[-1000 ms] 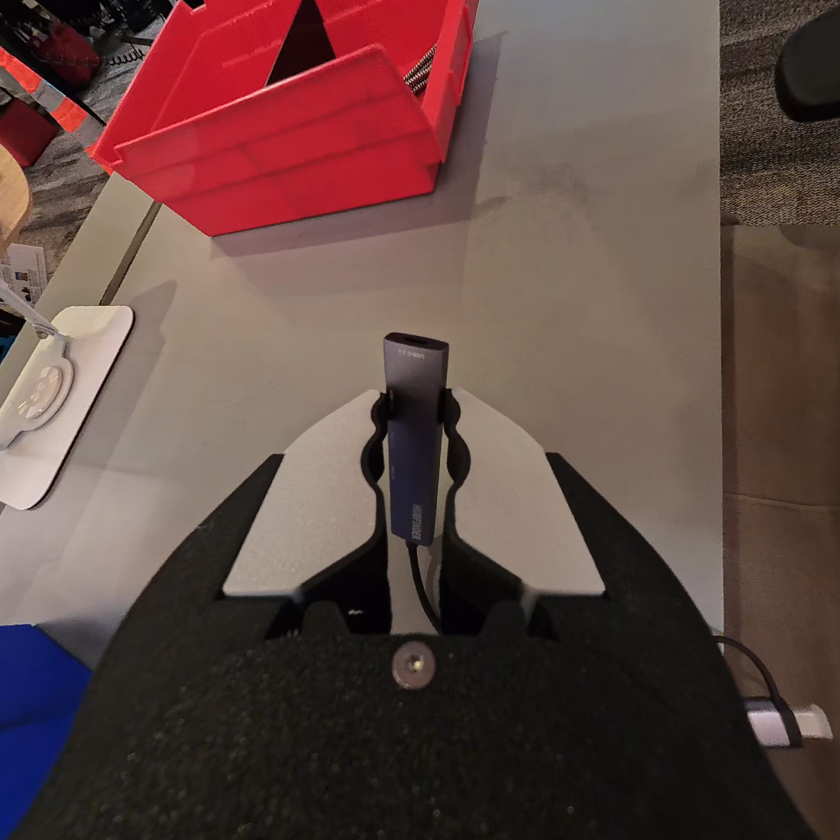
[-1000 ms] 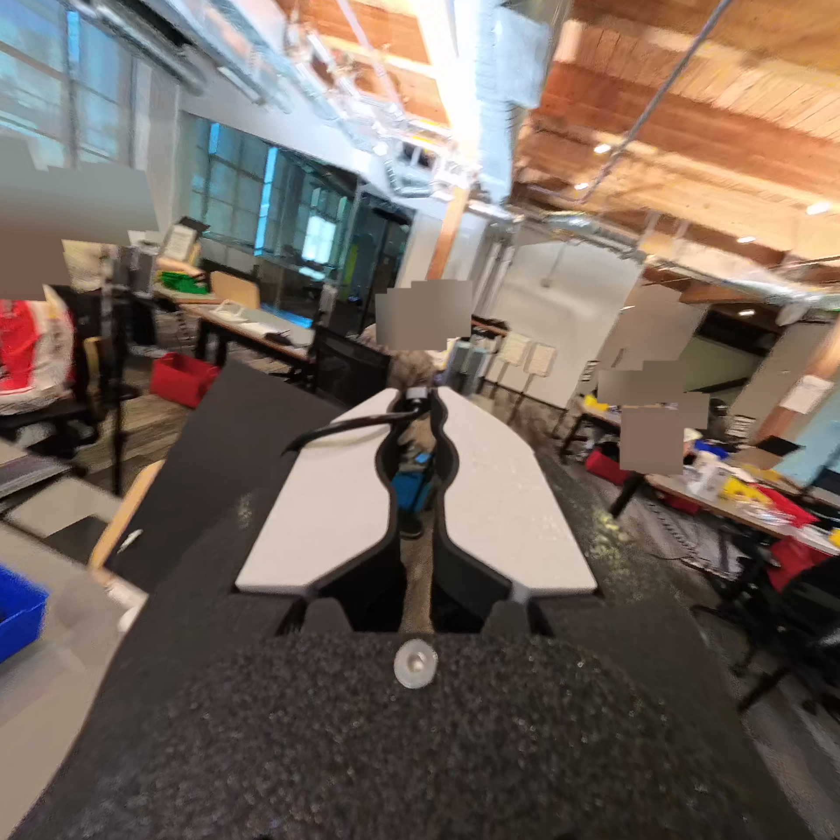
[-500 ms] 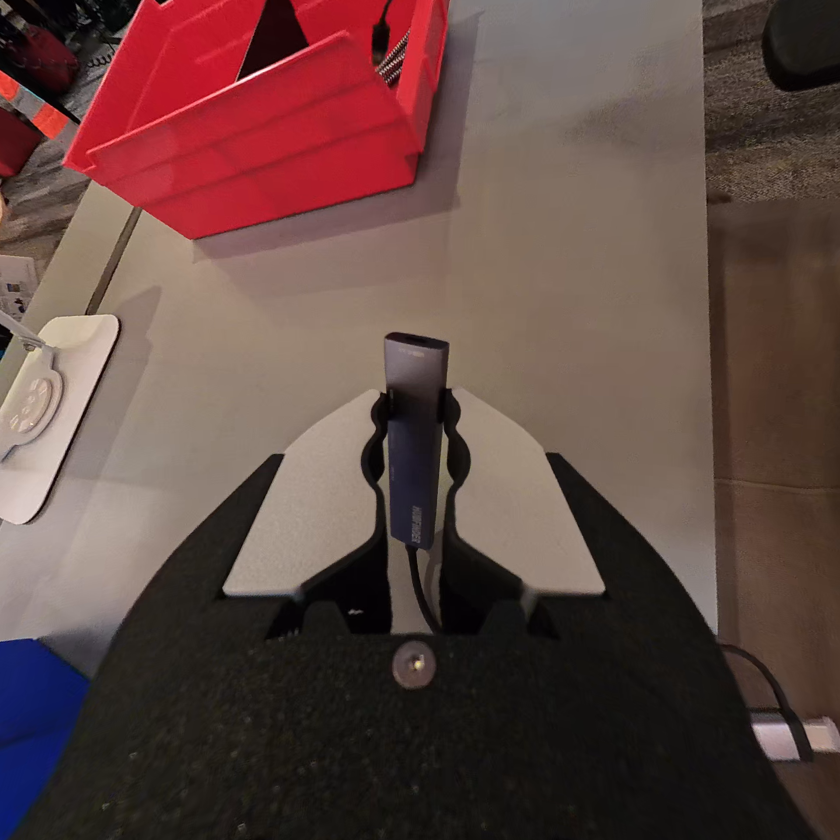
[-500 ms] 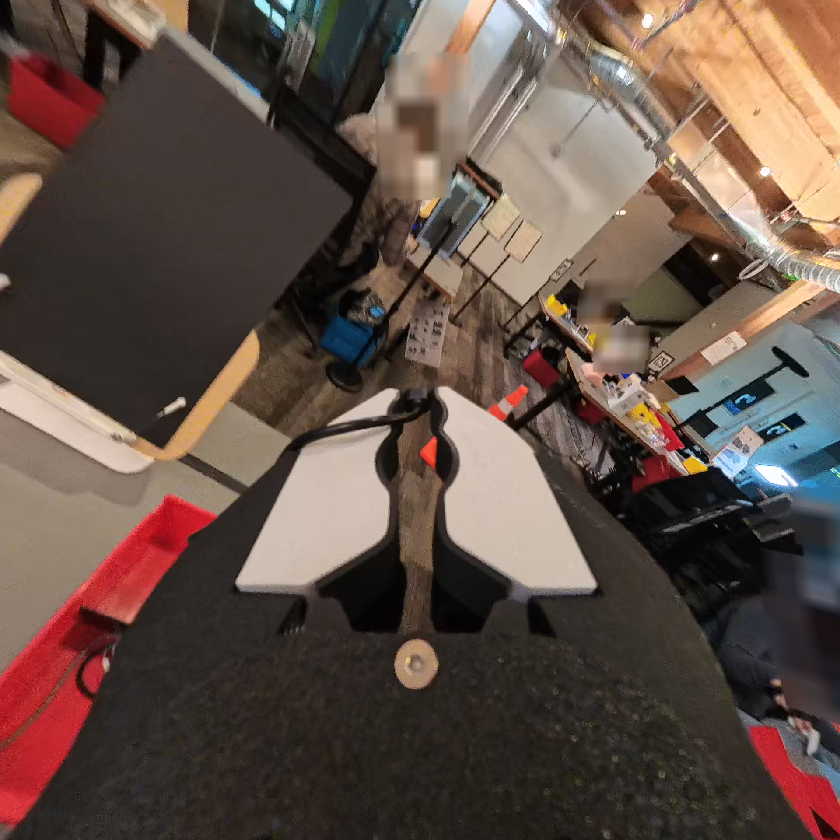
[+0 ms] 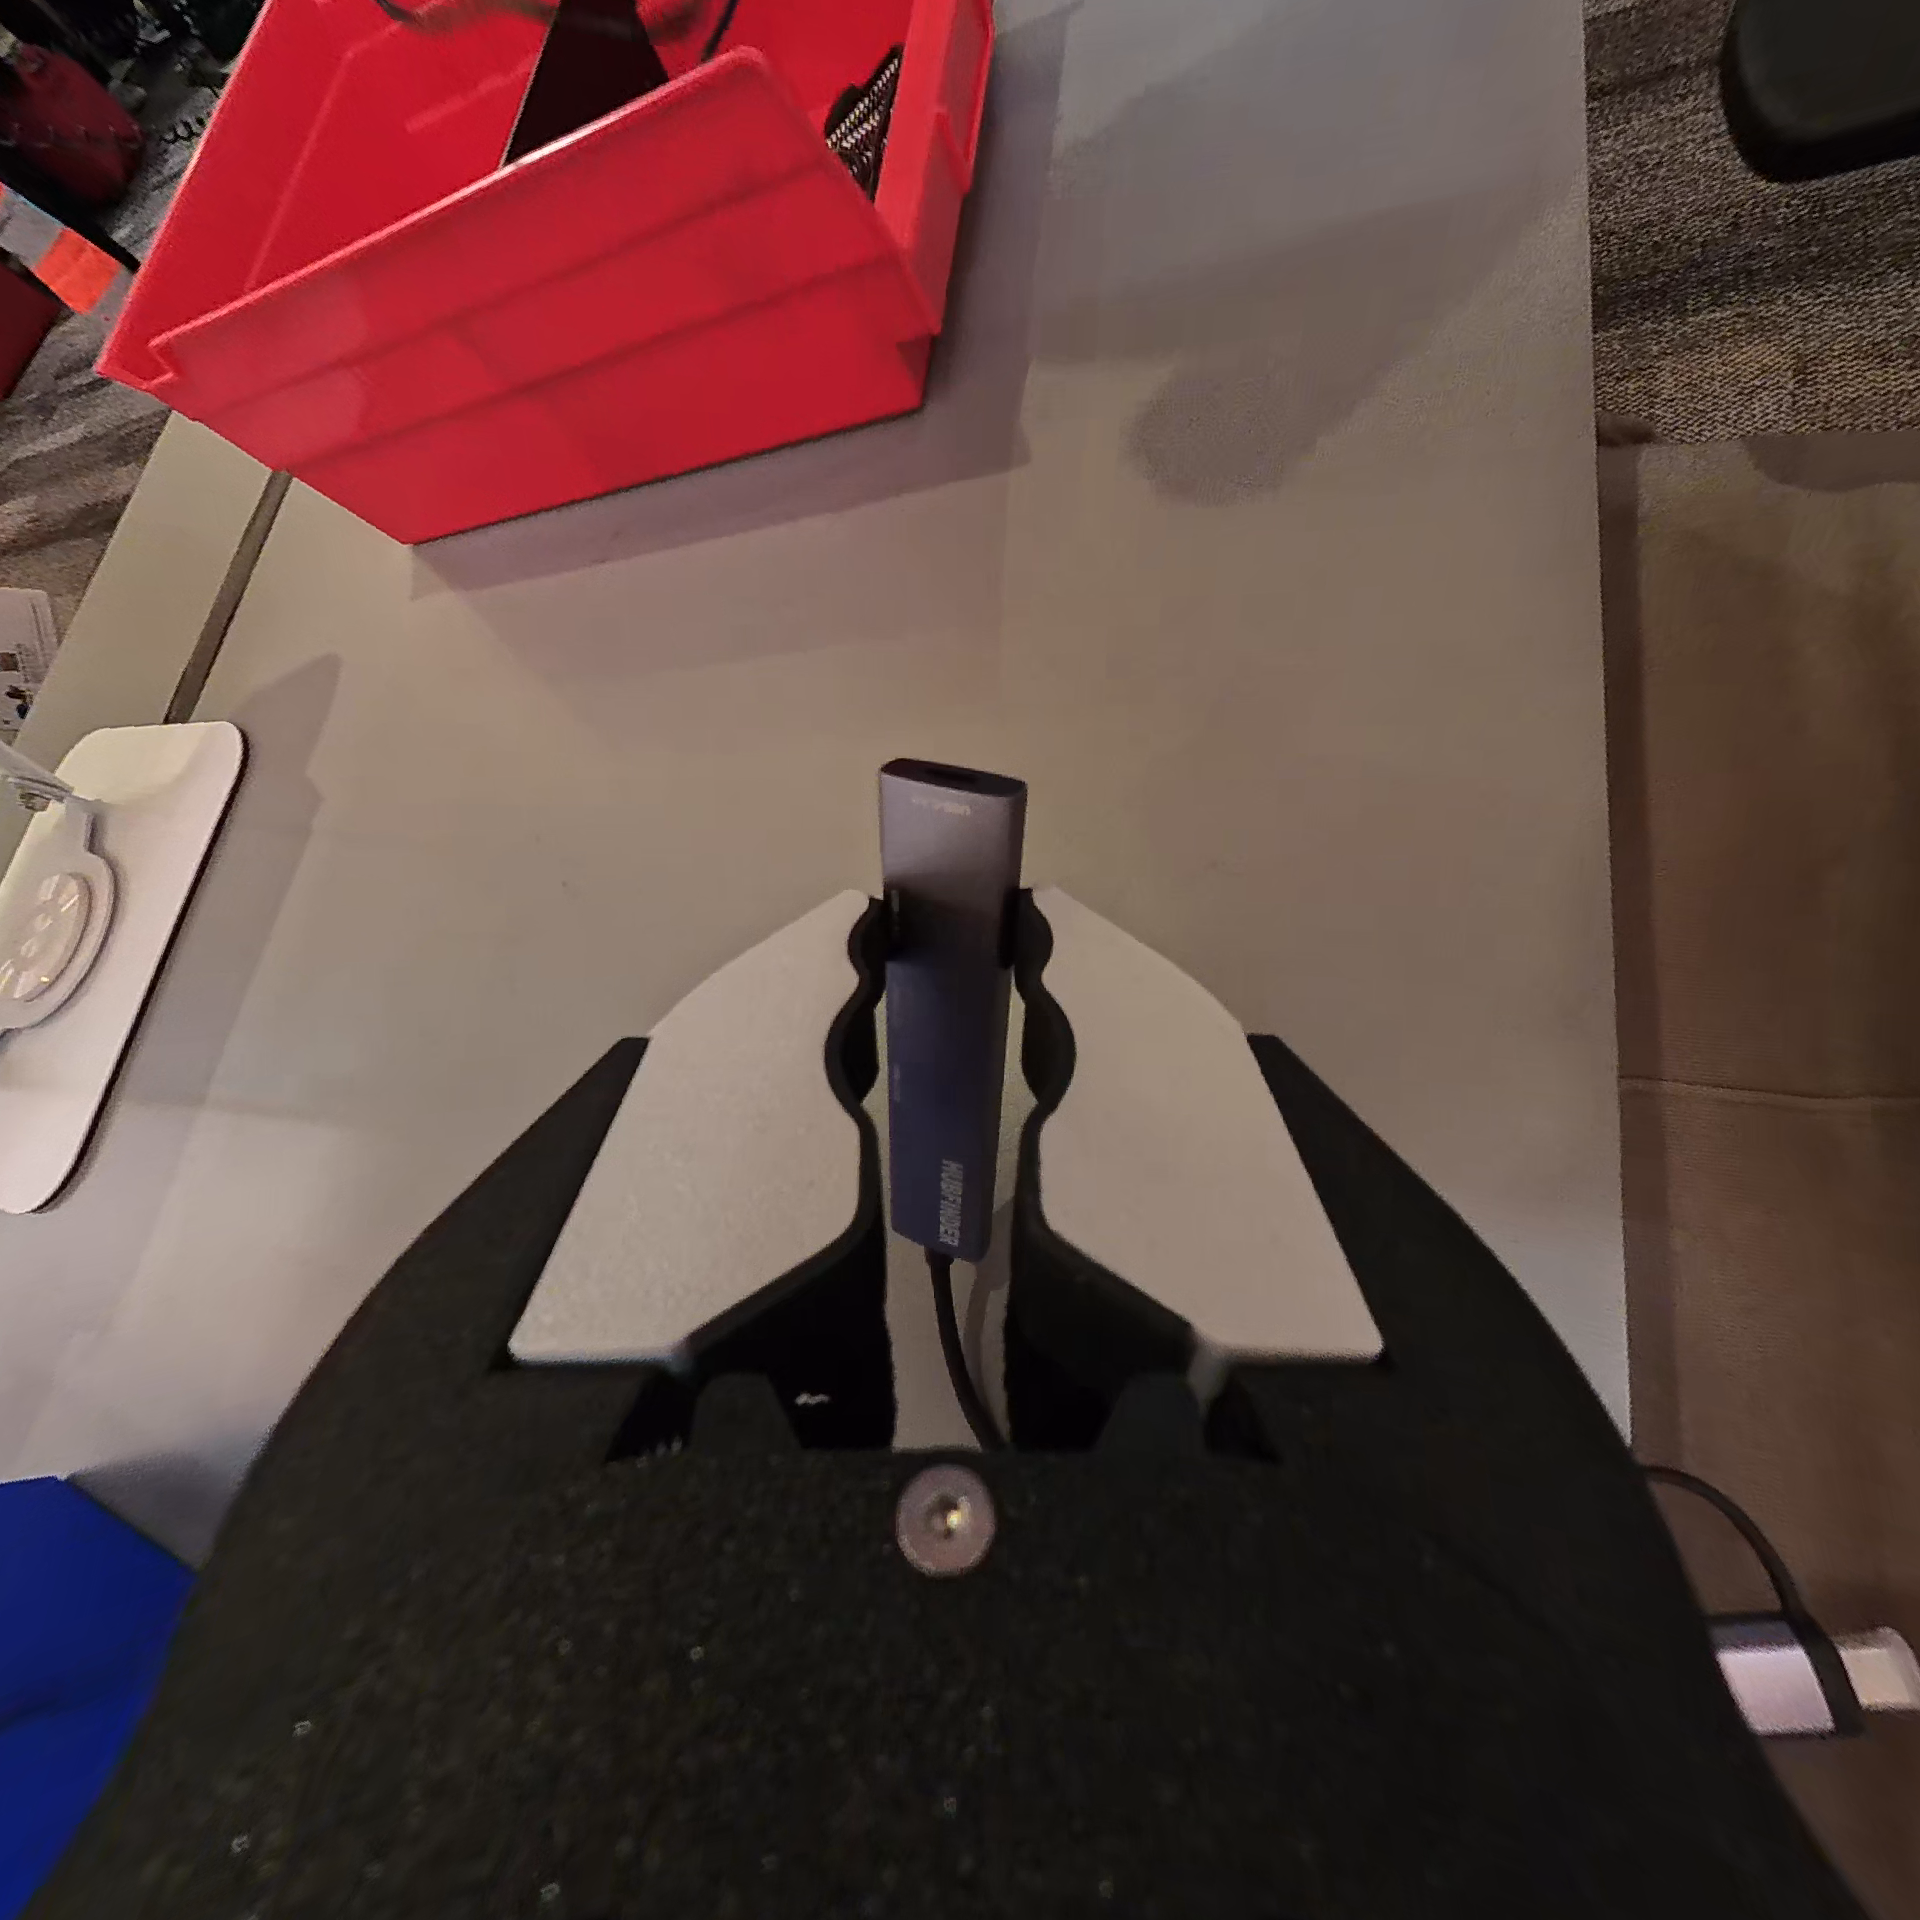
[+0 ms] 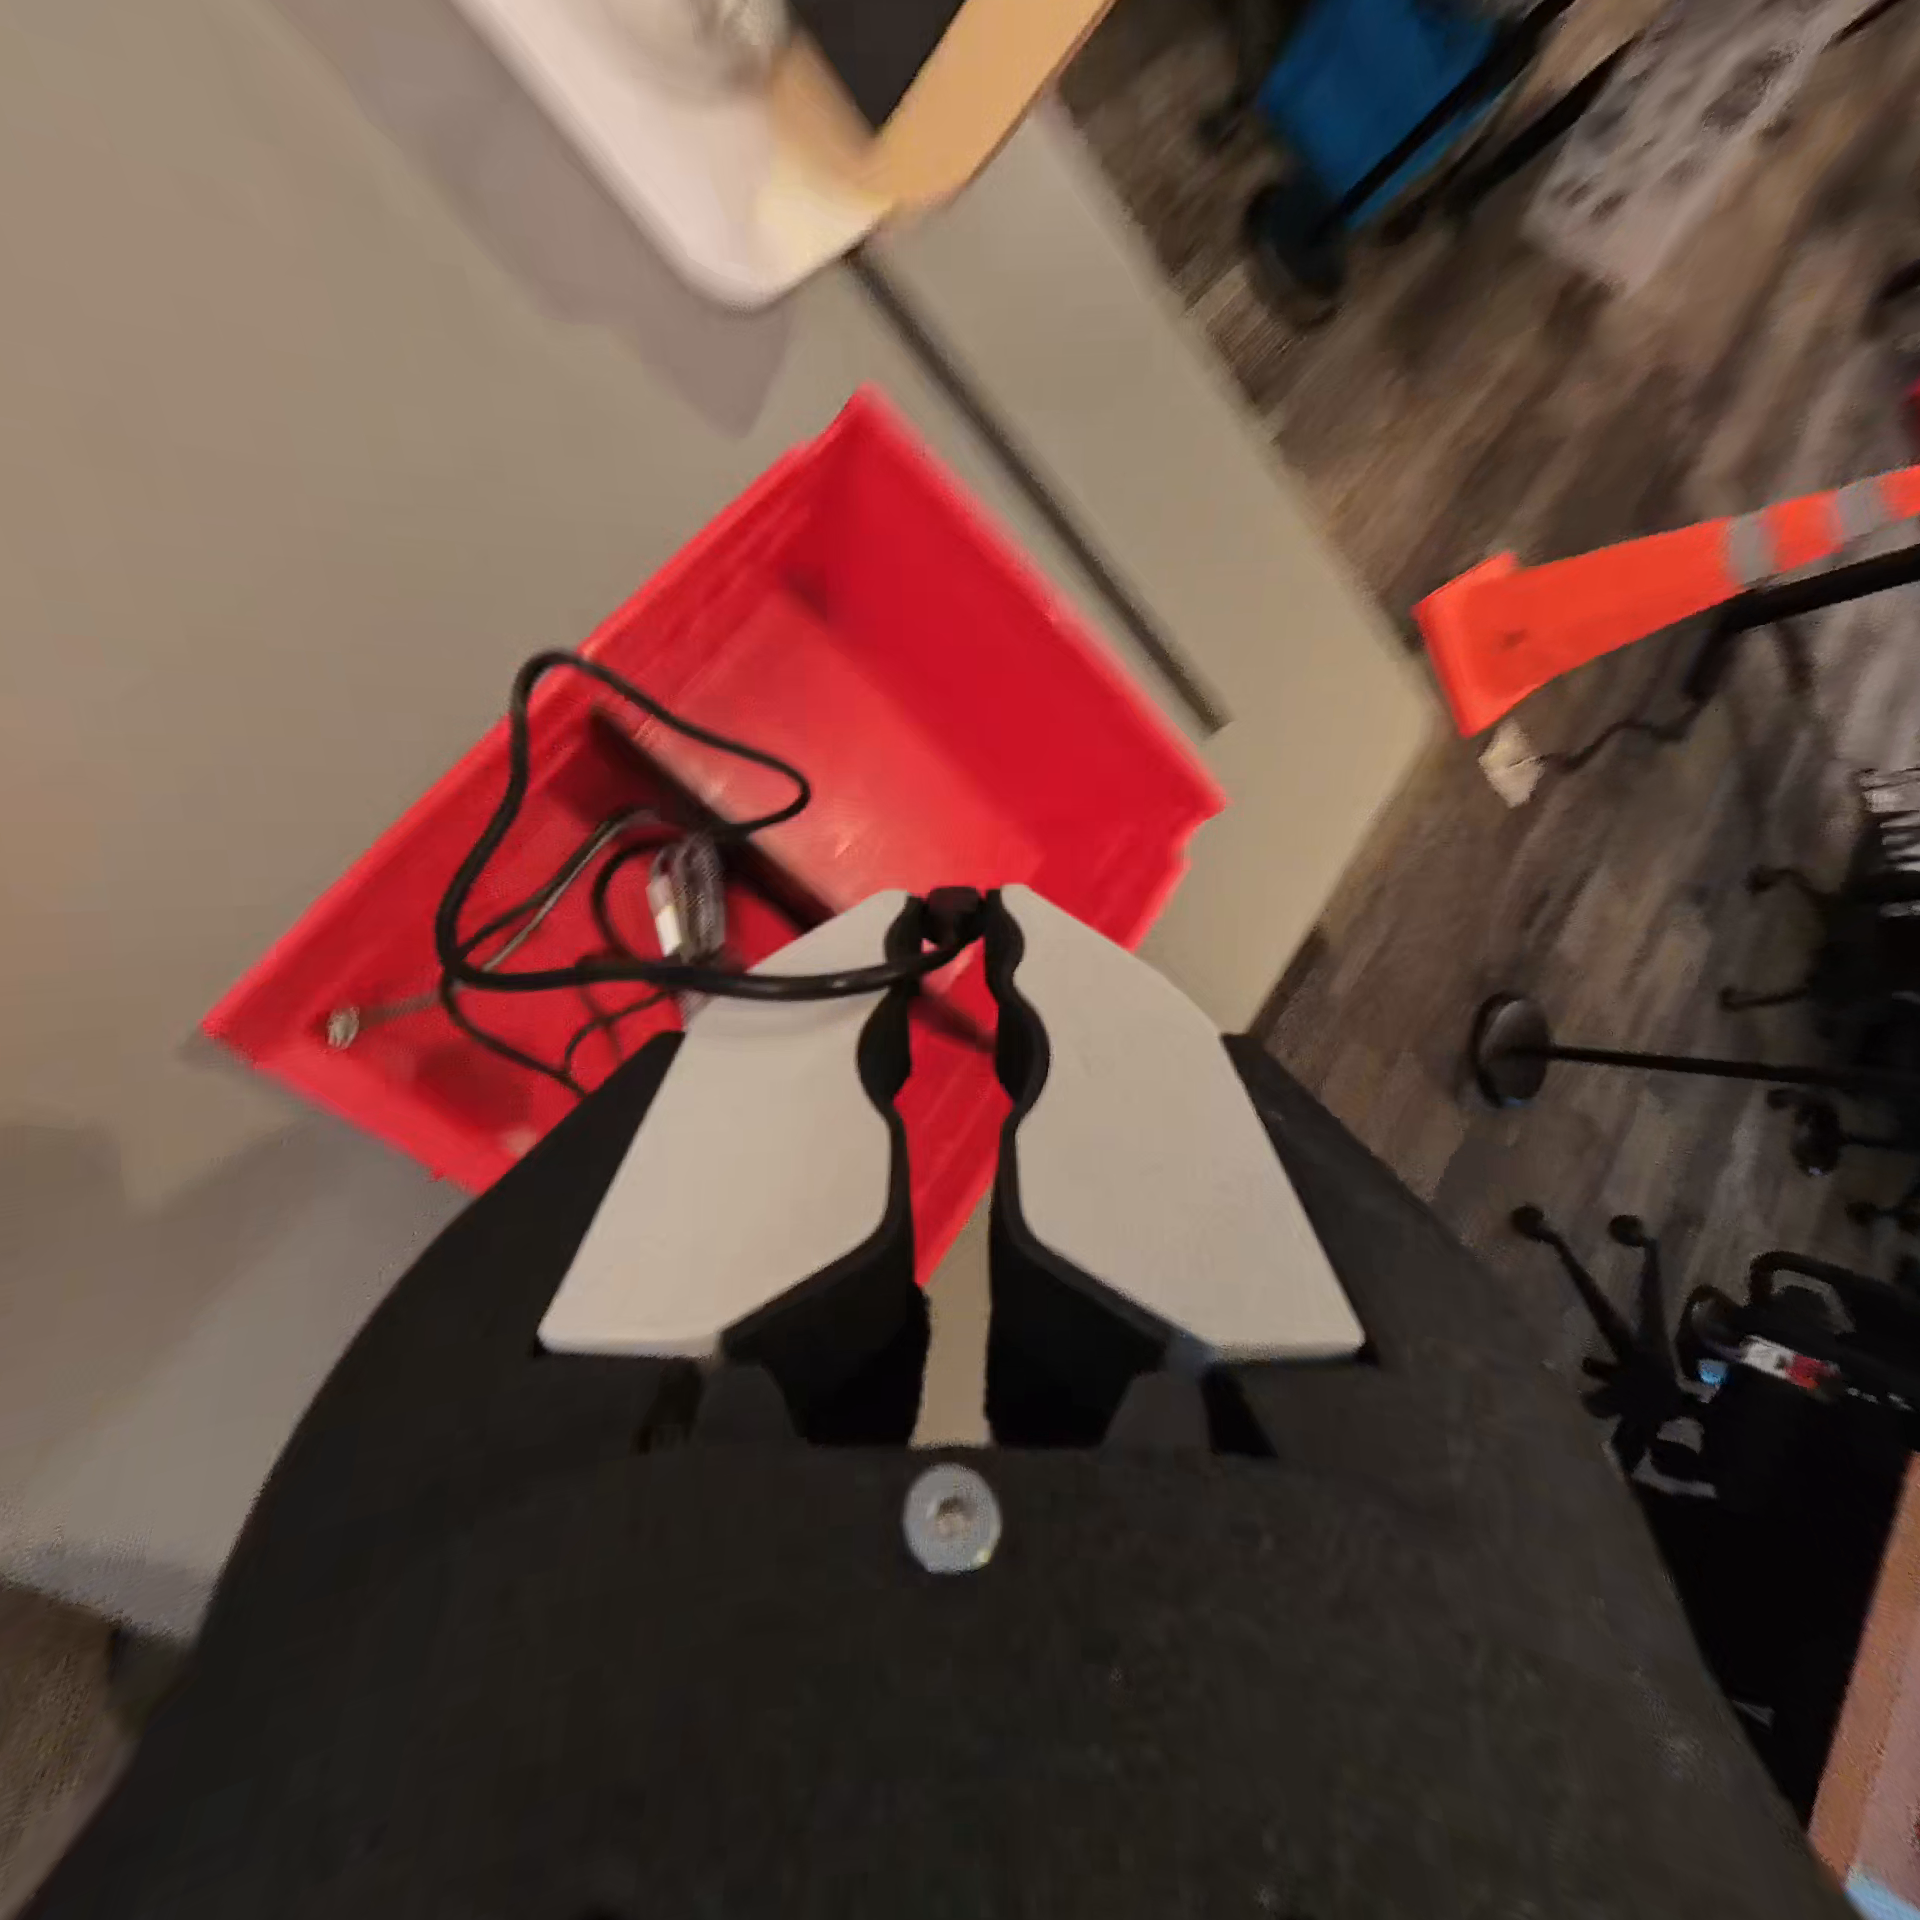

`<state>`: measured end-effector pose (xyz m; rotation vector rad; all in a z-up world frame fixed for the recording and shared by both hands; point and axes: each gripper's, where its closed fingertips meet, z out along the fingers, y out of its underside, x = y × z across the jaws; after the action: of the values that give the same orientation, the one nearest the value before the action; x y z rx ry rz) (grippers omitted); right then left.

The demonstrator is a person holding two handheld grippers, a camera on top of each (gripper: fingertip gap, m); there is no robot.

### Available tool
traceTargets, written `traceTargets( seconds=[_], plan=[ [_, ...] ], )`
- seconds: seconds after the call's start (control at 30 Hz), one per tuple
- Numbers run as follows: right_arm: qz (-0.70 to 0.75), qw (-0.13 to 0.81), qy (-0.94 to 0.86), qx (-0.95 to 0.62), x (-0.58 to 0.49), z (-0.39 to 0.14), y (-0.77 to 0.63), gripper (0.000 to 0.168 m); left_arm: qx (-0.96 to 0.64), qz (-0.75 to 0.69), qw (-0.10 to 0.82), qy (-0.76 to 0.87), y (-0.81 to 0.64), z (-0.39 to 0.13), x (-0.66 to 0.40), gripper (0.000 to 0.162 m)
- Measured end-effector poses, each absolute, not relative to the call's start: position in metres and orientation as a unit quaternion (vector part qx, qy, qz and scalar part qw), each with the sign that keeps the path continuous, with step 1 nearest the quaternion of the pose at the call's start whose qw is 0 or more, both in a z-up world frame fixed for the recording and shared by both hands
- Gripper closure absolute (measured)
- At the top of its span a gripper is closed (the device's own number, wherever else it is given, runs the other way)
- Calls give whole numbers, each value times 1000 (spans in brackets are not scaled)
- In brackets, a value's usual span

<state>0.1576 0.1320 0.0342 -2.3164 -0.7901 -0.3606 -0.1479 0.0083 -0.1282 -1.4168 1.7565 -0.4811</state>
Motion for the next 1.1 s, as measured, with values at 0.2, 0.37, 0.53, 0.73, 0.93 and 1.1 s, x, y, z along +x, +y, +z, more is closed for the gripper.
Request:
traceTargets(
  seconds=[0.2, 0.37, 0.53, 0.73, 0.93, 1.1],
  plan=[
    [-48, 154, -343, -926, 141, -100, 96, 158, -560, -191, 401, 699, 7, -130, -147, 139],
    [-88, 82, -353, -928, 159, -173, 103, 157, -559, -193, 400, 700, 4, -130, -144, 139],
    [-136, 118, -357, -917, 166, -157, 106, 138, -572, -218, 410, 677, 9, -120, -146, 139],
    [-219, 116, -276, -929, 221, -107, 67, 106, -601, -285, 413, 623, 19, -107, -154, 139],
    [-110, 292, -268, -912, 134, -65, 67, 119, -600, -466, 401, 511, 33, -56, -159, 139],
    [311, 387, -473, -728, -109, -56, 1, 114, -465, -667, 348, 467, 14, 8, -175, 139]
  ],
)
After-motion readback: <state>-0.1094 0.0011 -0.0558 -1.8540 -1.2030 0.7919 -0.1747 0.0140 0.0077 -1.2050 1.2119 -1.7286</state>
